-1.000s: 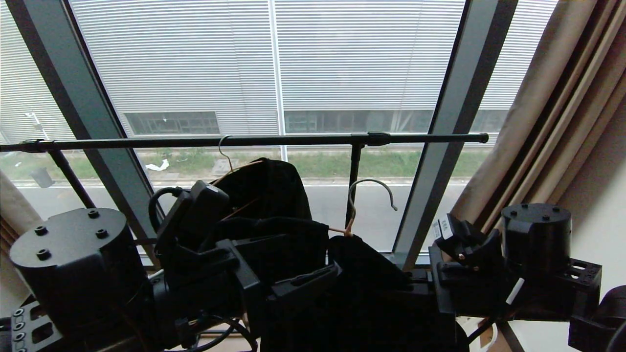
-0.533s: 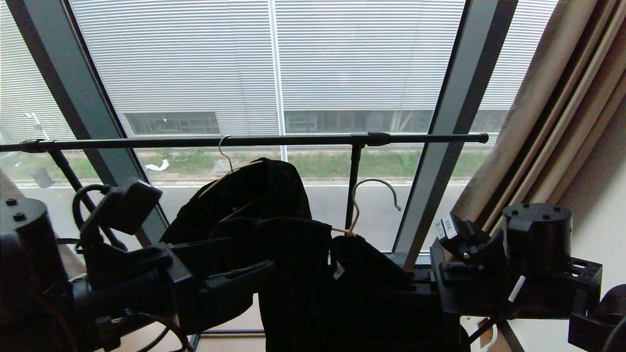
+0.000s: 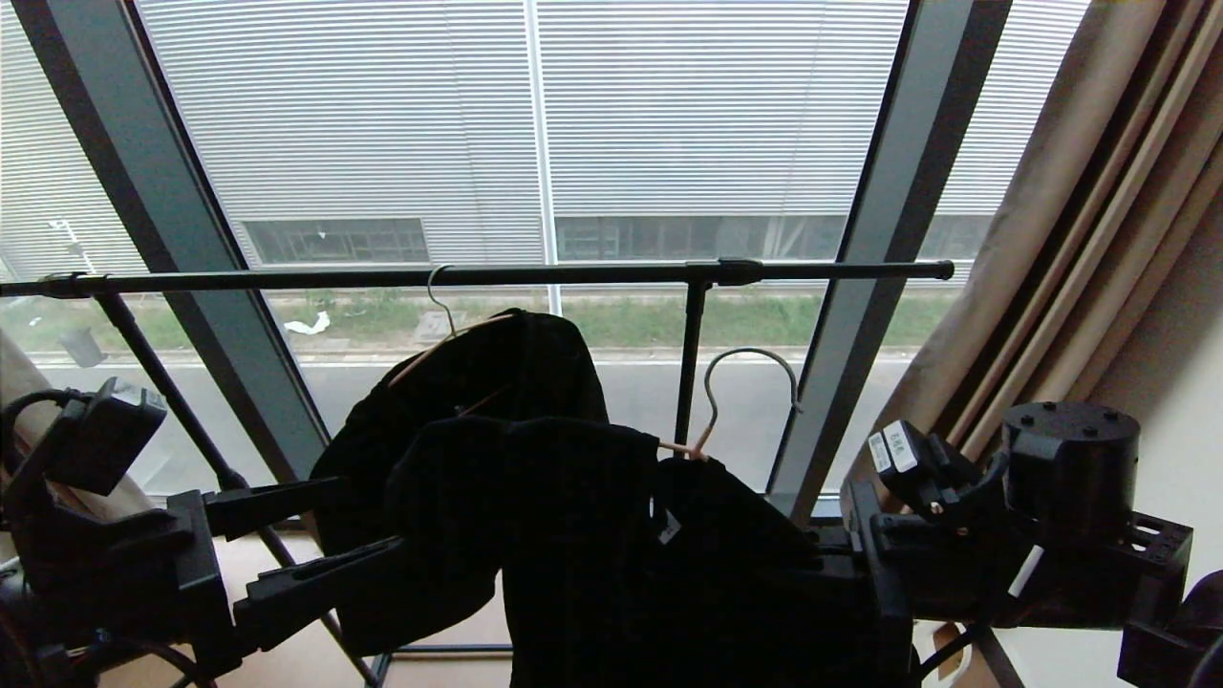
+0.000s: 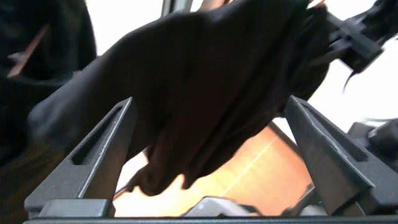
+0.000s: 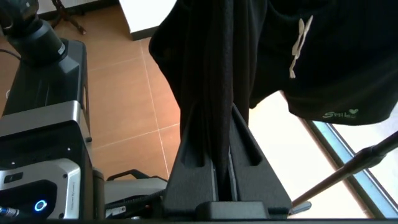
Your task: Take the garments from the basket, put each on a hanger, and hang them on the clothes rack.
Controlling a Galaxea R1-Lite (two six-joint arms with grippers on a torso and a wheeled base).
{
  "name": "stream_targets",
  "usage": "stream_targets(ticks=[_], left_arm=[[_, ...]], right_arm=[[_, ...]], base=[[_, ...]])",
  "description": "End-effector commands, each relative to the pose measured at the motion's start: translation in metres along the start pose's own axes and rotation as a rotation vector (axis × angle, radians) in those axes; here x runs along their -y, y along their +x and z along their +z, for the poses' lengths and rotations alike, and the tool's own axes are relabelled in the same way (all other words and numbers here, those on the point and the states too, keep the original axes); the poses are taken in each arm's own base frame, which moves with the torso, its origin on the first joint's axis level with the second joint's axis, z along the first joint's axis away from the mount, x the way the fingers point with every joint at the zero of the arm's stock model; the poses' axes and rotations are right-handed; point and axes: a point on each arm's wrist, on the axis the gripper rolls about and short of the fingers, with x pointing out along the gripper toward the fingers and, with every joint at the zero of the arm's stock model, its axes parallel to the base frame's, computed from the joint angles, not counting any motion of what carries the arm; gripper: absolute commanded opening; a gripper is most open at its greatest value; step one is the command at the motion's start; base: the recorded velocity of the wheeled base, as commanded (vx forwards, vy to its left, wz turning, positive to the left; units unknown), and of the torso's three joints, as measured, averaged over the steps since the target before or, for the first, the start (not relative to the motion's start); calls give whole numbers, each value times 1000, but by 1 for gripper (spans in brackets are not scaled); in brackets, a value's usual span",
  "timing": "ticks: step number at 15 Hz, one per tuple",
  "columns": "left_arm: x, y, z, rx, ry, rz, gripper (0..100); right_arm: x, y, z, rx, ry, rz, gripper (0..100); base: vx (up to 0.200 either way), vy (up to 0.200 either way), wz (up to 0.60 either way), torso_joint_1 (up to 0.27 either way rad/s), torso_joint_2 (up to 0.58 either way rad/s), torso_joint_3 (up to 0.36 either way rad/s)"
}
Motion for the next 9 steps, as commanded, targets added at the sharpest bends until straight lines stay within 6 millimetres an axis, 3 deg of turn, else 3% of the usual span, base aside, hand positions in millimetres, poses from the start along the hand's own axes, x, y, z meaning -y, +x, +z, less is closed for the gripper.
stream_targets(ticks=[1,4,9], left_arm=[[-18,-4,-7,-18,-31,27,100],[-47,-4,-17,-44,-41,-1,100],[-71,2,-25,-58,-92,-88,100]], right_arm=[[1,-2,-1,4,4,14,0],[3,-6,-1,17,7,52,0],[-1,-9,-1,42,-4,135,0]], base=[[0,0,0,0,0,0],[0,0,0,0,0,0],[0,0,0,0,0,0]])
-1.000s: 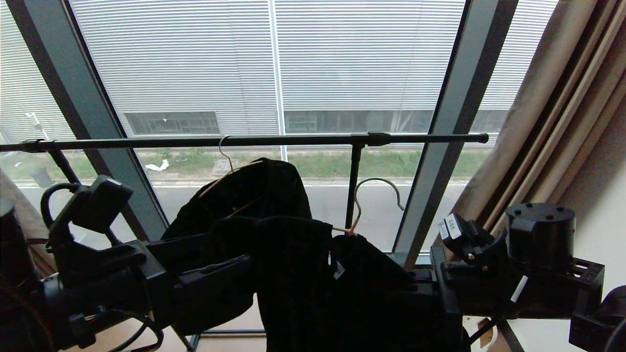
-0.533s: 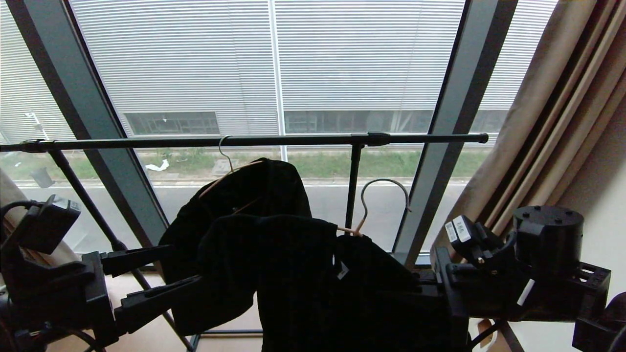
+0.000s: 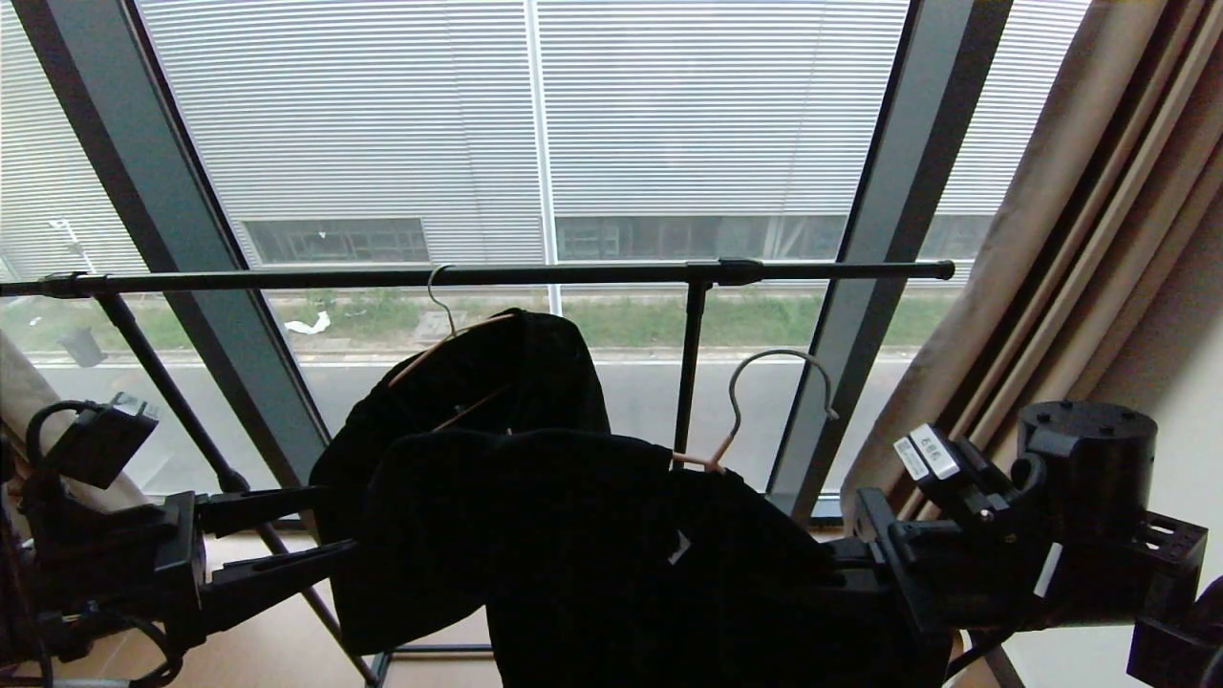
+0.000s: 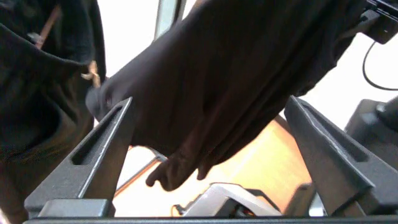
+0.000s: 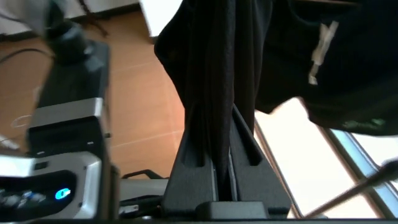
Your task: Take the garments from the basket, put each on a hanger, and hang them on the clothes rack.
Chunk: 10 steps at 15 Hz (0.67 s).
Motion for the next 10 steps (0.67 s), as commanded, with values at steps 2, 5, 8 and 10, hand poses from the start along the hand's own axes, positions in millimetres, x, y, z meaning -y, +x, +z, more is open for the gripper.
stream_targets(ticks=[2,5,8,10], left_arm=[[-13,10,-6,-29,-53,-34,100],[-25,19,-2,-37,-62,-50,100],[-30,34,-3,-42,-47,-92,100],[-35,41,-5,-41,-41,-102,0]], right_arm=[[-3,-2,-1,9,-13,6,0],[-4,-2,-2,11,-16,8,0],[-5,-2,-3,9,-12,16,0],[-5,-2,-3,10,-12,21,0]], base=[[0,0,0,0,0,0],[0,0,0,0,0,0],[0,0,0,0,0,0],[0,0,0,0,0,0]])
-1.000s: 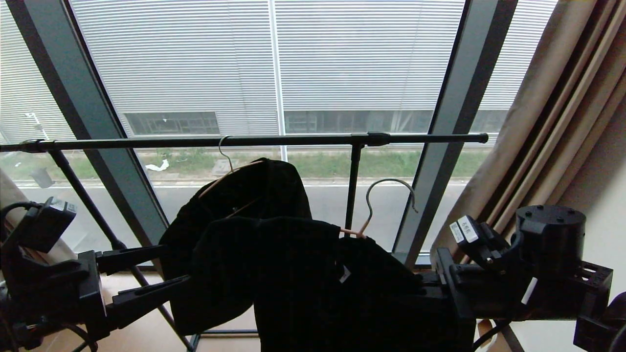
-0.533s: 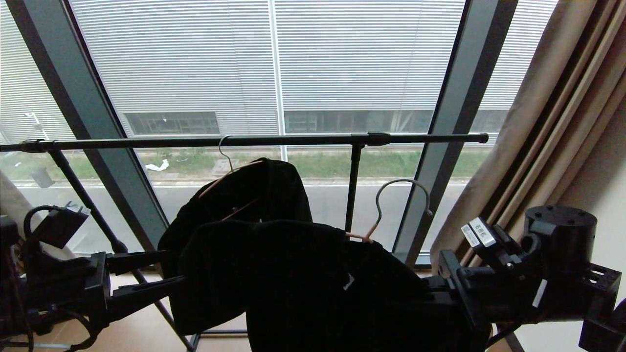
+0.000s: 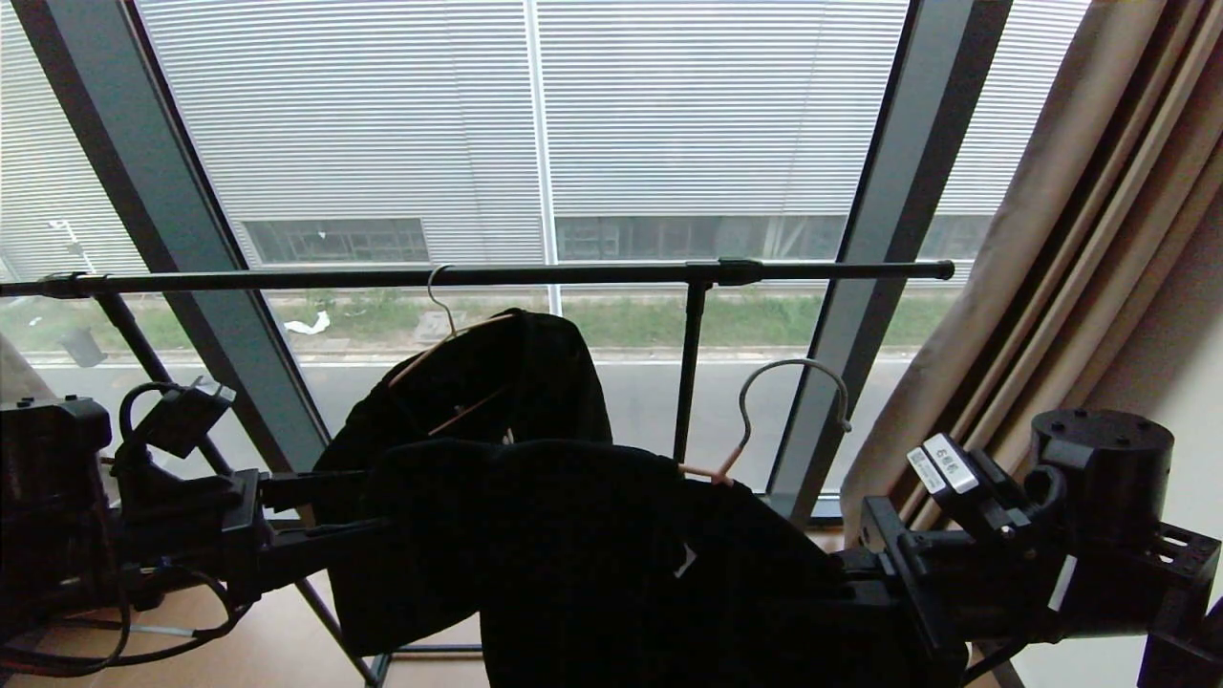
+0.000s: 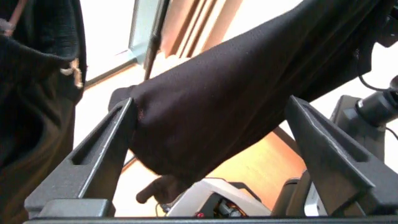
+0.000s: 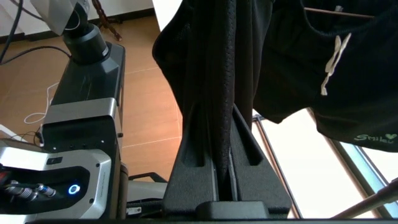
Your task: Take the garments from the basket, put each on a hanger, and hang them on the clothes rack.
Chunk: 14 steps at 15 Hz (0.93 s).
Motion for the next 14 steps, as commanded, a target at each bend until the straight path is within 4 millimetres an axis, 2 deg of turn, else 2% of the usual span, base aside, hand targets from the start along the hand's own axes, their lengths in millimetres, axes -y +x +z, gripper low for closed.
stream_targets(ticks=[1,6,14], left_arm=[[-12,12,-10,-27,-37,-17,0],[-13,11,-11,-22,-45,-10,0],[8,-30,-19,34,-44,102,0]], right_arm=[[0,0,0,1,-2,3,0],[1,1,-1,-2,2,2,0],[6,4,-2,-8,13,-2,0]], base=[[0,0,0,0,0,0],[0,0,0,0,0,0],[0,0,0,0,0,0]])
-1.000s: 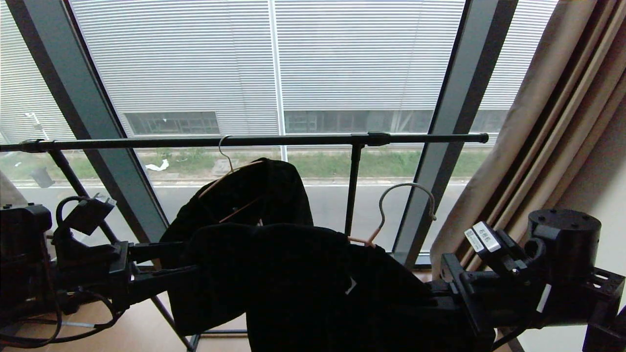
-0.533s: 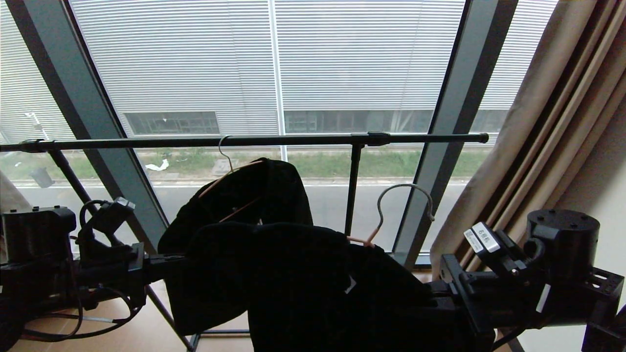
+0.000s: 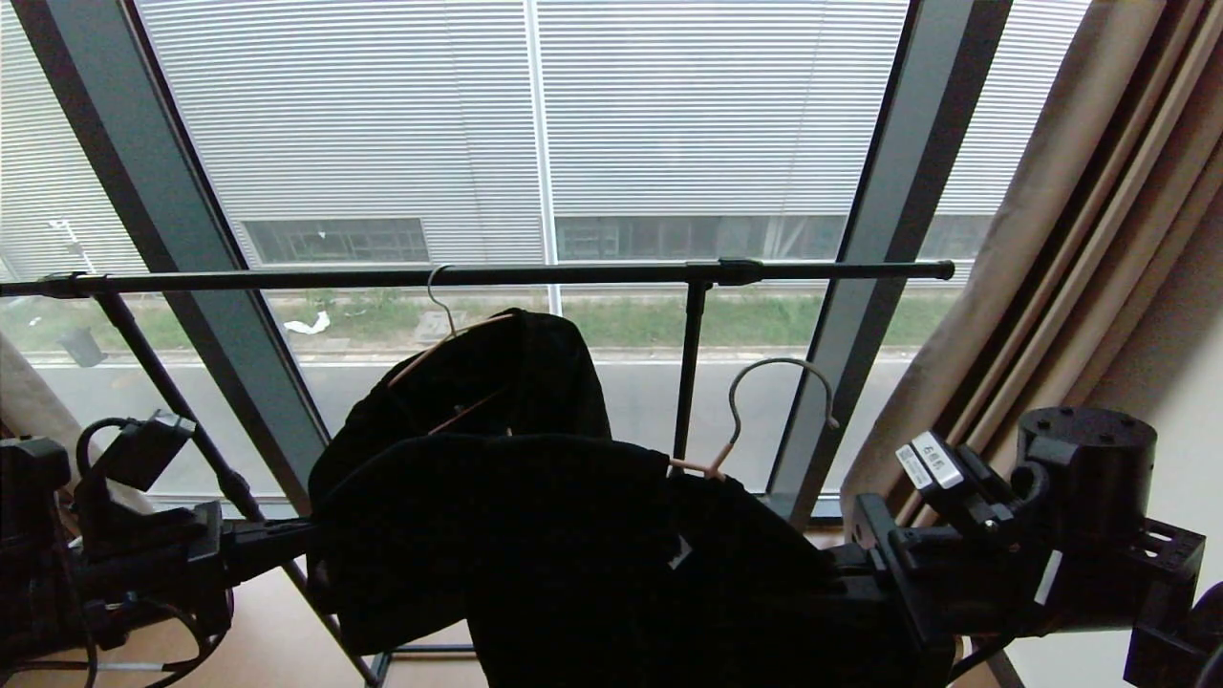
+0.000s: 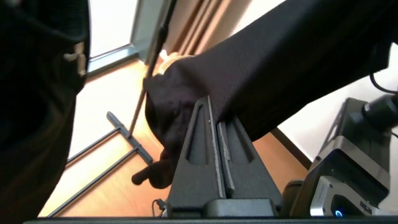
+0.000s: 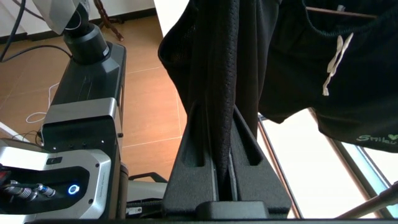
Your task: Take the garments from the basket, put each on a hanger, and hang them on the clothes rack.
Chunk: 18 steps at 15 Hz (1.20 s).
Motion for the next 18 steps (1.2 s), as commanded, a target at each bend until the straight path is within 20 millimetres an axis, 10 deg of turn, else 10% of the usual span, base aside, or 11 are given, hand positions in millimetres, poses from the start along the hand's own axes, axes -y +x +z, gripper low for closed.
stream_targets(ticks=[1,18], left_arm=[[7,-13,-1,29,11,25,0],[5,-45,-16,90,-49,62,0]], right_arm=[[1,1,-1,-3,6,0,0],[5,-7,0,13,-2,-33,0]], base=[[0,0,0,0,0,0],[0,0,0,0,0,0]])
